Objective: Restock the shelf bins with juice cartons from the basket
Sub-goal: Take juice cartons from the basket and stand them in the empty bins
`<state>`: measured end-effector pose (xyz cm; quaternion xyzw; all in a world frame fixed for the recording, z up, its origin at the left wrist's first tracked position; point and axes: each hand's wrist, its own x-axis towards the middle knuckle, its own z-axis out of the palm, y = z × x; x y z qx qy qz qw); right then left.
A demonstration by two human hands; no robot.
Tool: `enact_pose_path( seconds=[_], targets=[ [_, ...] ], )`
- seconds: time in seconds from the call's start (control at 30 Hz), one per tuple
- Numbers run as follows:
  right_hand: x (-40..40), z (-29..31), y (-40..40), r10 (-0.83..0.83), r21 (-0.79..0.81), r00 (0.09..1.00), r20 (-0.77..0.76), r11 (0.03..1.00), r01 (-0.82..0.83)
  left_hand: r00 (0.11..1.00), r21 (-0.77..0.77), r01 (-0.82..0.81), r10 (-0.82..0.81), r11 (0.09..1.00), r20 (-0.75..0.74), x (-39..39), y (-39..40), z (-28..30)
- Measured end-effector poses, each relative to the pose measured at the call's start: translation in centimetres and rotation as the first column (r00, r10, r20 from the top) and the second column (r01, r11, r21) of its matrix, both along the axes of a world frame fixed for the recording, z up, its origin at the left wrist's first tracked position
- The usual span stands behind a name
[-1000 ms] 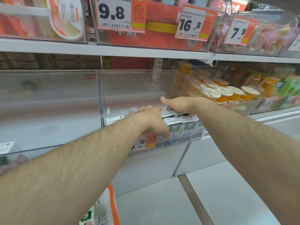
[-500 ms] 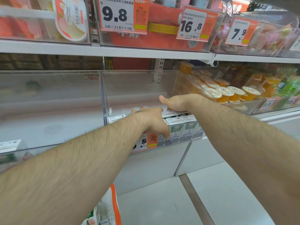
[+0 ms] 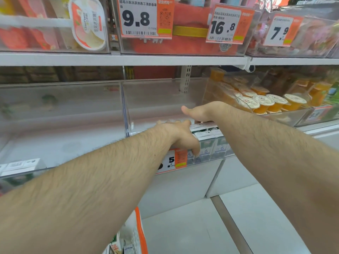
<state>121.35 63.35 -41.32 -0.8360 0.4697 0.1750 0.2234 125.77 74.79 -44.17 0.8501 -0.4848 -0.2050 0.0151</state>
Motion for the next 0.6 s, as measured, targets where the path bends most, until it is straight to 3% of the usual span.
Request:
enact_pose_path(
  seconds=[0.07, 0.1, 0.17, 0.23, 0.33, 0.43, 0.6],
  targets=[
    [-0.4, -0.2, 0.6, 0.006, -0.094, 0.993, 0.114, 0.996, 0.004, 0.993, 0.037, 0.049, -0.053, 0.998, 0.107, -0.3, 0.8, 0.2],
    [-0.9, -0.3, 0.9, 0.024, -0.229, 0.982, 0.189, 0.973, 0.021, 0.986, 0.004, 0.065, -0.065, 0.998, 0.154, -0.4, 1.4, 0.3],
    [-2.2, -0.4, 2.3, 0.107, -0.484, 0.919, 0.381, 0.869, 0.1, 0.975, -0.166, 0.079, -0.041, 0.983, 0.22, -0.6, 3.3, 0.2],
    [-3.6, -0.7, 4.6, 0.202, -0.55, 0.804, 0.56, 0.816, 0.177, 0.968, -0.347, 0.077, 0.013, 0.935, 0.249, -0.8, 5.9, -0.2],
    [-5.1, -1.6, 8.4, 0.238, -0.513, 0.681, 0.693, 0.826, 0.234, 0.963, -0.505, 0.068, 0.076, 0.86, 0.259, -1.6, 9.4, -1.4],
    [-5.7, -2.8, 11.8, 0.164, -0.384, 0.607, 0.777, 0.889, 0.25, 0.961, -0.664, 0.08, 0.119, 0.743, 0.249, -2.4, 12.2, -2.3],
    [-5.0, -4.1, 17.5, 0.119, -0.259, 0.565, 0.816, 0.95, 0.174, 0.976, -0.753, 0.005, 0.159, 0.658, 0.146, -3.6, 16.3, -2.3]
  ],
)
